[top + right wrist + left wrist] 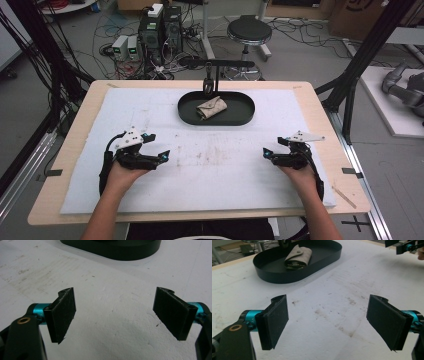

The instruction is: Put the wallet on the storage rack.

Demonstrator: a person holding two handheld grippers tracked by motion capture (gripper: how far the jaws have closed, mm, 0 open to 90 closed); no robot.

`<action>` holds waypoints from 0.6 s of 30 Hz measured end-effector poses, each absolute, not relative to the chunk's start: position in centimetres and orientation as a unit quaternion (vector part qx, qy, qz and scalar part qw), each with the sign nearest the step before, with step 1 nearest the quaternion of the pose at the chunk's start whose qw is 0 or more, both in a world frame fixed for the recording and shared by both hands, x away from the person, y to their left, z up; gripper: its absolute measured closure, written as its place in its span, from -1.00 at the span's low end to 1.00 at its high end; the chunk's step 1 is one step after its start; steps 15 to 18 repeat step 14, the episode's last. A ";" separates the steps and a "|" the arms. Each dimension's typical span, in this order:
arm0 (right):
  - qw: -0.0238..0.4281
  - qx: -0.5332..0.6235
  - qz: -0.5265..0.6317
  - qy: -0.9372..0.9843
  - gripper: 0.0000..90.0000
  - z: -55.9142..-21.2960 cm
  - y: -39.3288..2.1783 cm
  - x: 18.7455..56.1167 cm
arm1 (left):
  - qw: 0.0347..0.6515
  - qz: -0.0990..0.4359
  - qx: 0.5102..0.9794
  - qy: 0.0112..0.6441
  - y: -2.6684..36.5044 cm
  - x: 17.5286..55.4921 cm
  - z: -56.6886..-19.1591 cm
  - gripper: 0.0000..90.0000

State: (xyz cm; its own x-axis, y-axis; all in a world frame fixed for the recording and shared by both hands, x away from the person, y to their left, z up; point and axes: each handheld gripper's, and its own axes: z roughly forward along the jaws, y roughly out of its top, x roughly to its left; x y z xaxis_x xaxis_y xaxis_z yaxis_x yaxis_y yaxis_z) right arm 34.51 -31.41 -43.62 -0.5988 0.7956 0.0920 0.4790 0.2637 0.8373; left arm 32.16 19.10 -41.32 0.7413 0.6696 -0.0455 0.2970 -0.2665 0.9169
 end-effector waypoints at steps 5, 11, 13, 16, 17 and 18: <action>0.177 0.414 0.447 0.773 -0.58 -43.6 -31.6 34.6 | 0.515 0.173 0.781 0.309 18.7 32.3 -41.7 -0.60; 0.178 0.412 0.445 0.775 -0.58 -43.7 -31.7 34.7 | 0.502 0.172 0.787 0.314 18.5 32.5 -42.2 -0.60; 0.178 0.414 0.444 0.774 -0.58 -43.7 -31.8 34.7 | 0.498 0.172 0.790 0.315 18.3 32.5 -42.4 -0.60; 0.179 0.414 0.445 0.774 -0.58 -43.7 -31.8 34.7 | 0.495 0.172 0.791 0.316 18.3 32.6 -42.5 -0.60; 0.179 0.414 0.445 0.774 -0.58 -43.7 -31.8 34.7 | 0.495 0.172 0.791 0.316 18.3 32.6 -42.5 -0.60; 0.179 0.414 0.445 0.774 -0.58 -43.7 -31.8 34.7 | 0.495 0.172 0.791 0.316 18.3 32.6 -42.5 -0.60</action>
